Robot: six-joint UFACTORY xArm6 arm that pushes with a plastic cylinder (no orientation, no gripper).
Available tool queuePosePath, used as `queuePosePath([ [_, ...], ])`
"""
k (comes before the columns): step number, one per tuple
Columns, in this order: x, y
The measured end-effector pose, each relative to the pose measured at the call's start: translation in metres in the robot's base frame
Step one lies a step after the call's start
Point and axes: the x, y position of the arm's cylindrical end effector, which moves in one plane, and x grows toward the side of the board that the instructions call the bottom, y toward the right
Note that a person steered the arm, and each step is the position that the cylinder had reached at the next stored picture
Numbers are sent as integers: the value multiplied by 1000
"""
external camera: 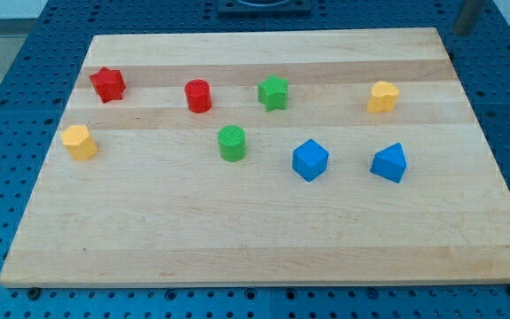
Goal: Move the triangle to the top right of the cube
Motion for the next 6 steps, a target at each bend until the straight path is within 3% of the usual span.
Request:
queuePosePath([
  [3, 8, 0],
  [5, 176, -40],
  [6, 194, -49],
])
